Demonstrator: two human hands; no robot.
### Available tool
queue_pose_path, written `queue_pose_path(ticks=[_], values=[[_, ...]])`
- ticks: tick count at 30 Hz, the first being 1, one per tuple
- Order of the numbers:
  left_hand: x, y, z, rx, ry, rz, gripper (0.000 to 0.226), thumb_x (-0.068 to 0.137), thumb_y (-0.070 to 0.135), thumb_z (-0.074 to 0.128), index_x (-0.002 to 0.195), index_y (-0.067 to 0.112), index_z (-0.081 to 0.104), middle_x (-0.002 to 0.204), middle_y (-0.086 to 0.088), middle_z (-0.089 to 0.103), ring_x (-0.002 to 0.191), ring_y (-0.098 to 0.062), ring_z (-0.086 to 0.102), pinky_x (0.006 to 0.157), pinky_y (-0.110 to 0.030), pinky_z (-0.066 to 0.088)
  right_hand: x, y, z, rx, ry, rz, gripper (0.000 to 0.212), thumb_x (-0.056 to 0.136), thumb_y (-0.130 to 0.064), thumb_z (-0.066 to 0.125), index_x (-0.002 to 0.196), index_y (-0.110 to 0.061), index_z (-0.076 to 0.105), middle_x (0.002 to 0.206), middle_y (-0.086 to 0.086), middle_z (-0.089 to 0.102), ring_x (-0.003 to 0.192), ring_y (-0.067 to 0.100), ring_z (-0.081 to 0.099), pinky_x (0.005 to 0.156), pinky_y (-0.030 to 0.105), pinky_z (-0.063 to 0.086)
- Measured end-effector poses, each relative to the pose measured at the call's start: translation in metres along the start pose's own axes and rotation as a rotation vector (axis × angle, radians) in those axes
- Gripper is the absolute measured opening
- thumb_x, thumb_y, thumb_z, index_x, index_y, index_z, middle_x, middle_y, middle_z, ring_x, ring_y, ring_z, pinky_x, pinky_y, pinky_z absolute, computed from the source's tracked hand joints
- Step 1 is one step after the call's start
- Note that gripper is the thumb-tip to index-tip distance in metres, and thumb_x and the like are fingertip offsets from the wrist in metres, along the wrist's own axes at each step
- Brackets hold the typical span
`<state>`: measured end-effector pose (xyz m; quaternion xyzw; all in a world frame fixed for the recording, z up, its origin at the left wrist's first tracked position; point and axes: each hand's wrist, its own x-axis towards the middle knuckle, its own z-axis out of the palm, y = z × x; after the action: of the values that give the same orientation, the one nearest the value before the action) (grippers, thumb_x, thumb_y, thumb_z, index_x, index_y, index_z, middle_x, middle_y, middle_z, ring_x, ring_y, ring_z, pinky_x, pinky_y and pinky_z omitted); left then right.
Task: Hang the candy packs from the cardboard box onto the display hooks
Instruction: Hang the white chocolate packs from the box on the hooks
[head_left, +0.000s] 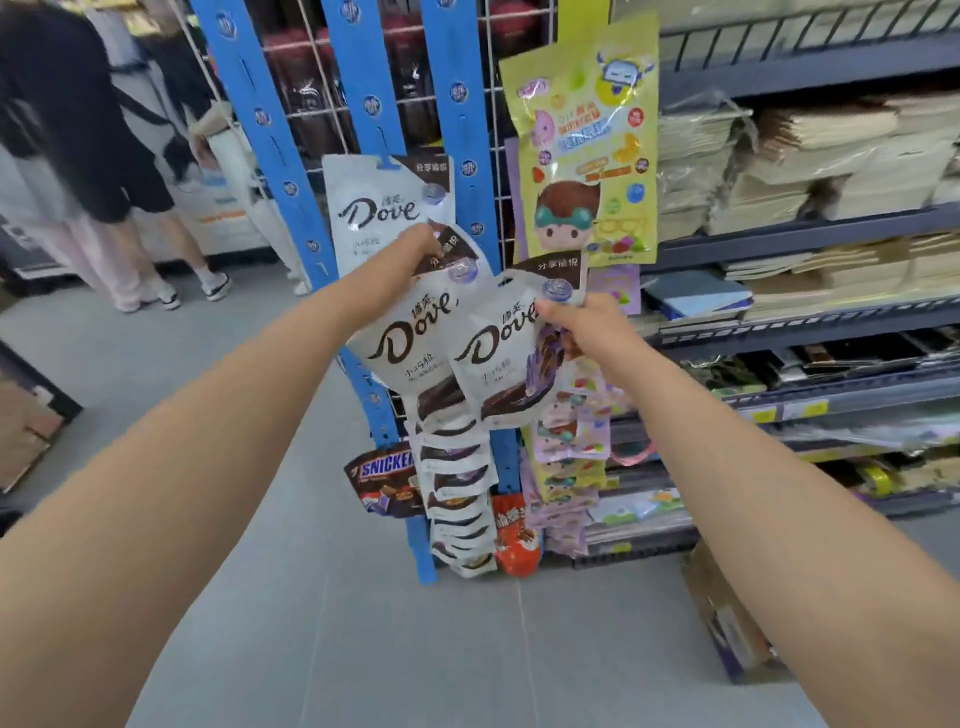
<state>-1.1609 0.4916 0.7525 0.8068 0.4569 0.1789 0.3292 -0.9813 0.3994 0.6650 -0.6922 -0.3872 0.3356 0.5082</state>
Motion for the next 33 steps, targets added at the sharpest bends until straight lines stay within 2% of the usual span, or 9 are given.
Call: queue_pose_path(ticks=[2,4,7,11,14,21,24,28,33], values=[[0.012,0.004,-0.017,0.09,0.039,0.042,0.007,0.095,0.013,0.039,0.093,0.018,0.044,0.078,0.005,0.044,0.071,-0.012,0.046,0.056,-0.02,0.037,0.012,-0.012,0.002,-0.019,-0.039,-0.109,0.023,0.085,-0.033,0.066,0.08,-0.014,0.055,0.072,0.005,0.054,0.062,0.016,0.052,0.059,0.023,0.039],[0.02,0.007,-0.028,0.214,0.008,0.107,0.019,0.093,0.007,0.043,0.111,0.014,0.041,0.085,-0.001,0.048,0.074,-0.016,0.048,0.06,-0.028,0.037,0.022,-0.026,0.004,-0.031,-0.118,-0.223,0.011,0.085,-0.027,0.067,0.09,-0.019,0.062,0.086,-0.004,0.066,0.079,0.01,0.061,0.072,0.02,0.048],[0.035,0.014,-0.035,0.294,0.005,0.253,0.026,0.089,0.005,0.056,0.114,0.011,0.051,0.104,-0.005,0.056,0.099,-0.024,0.054,0.085,-0.034,0.046,0.038,-0.056,0.008,-0.084,-0.262,-0.3,0.029,0.083,-0.024,0.069,0.11,-0.02,0.059,0.104,-0.007,0.067,0.091,0.005,0.063,0.077,0.014,0.051],[0.05,0.017,-0.039,0.226,0.162,0.372,0.017,0.084,0.005,0.066,0.101,0.002,0.064,0.105,-0.014,0.067,0.098,-0.02,0.061,0.095,-0.032,0.049,0.058,-0.086,0.015,-0.308,-0.261,-0.318,0.037,0.084,-0.033,0.067,0.097,0.002,0.062,0.092,0.007,0.063,0.08,0.016,0.057,0.067,0.026,0.042],[0.067,0.01,-0.05,0.25,0.32,0.287,0.019,0.09,0.006,0.059,0.106,0.0,0.067,0.107,-0.017,0.068,0.098,-0.026,0.063,0.093,-0.032,0.048,0.074,-0.098,0.02,-0.198,-0.194,-0.28,0.028,0.084,-0.032,0.067,0.083,-0.005,0.059,0.08,0.013,0.057,0.064,0.013,0.047,0.057,0.025,0.035],[0.089,-0.005,-0.067,0.013,0.244,0.17,0.017,0.089,0.011,0.06,0.101,0.003,0.07,0.086,-0.009,0.067,0.072,-0.011,0.058,0.076,-0.026,0.053,0.095,-0.103,0.033,-0.127,-0.106,-0.27,0.029,0.084,-0.032,0.067,0.066,-0.014,0.054,0.062,0.001,0.049,0.049,0.009,0.039,0.042,0.017,0.033],[0.104,-0.01,-0.067,0.024,0.352,0.183,0.017,0.087,0.019,0.063,0.095,0.007,0.072,0.073,0.0,0.065,0.064,-0.008,0.054,0.064,-0.021,0.048,0.1,-0.099,0.037,-0.148,-0.13,-0.27,0.022,0.083,-0.032,0.068,0.087,-0.011,0.065,0.082,0.011,0.064,0.06,0.012,0.052,0.047,0.019,0.042],[0.119,-0.015,-0.065,0.251,0.724,0.203,0.024,0.086,0.023,0.054,0.1,0.017,0.073,0.094,-0.005,0.073,0.082,-0.022,0.062,0.074,-0.029,0.046,0.104,-0.097,0.04,-0.352,-0.23,-0.22,0.049,0.078,-0.035,0.073,0.121,-0.017,0.058,0.124,0.004,0.062,0.107,0.024,0.062,0.074,0.036,0.054],[0.129,-0.018,-0.073,0.22,0.735,0.246,0.029,0.085,0.029,0.049,0.098,0.019,0.074,0.097,-0.002,0.073,0.092,-0.025,0.065,0.09,-0.041,0.048,0.109,-0.095,0.048,-0.474,-0.216,-0.205,0.06,0.078,-0.04,0.072,0.125,-0.006,0.054,0.127,0.009,0.059,0.106,0.022,0.06,0.081,0.032,0.048]])
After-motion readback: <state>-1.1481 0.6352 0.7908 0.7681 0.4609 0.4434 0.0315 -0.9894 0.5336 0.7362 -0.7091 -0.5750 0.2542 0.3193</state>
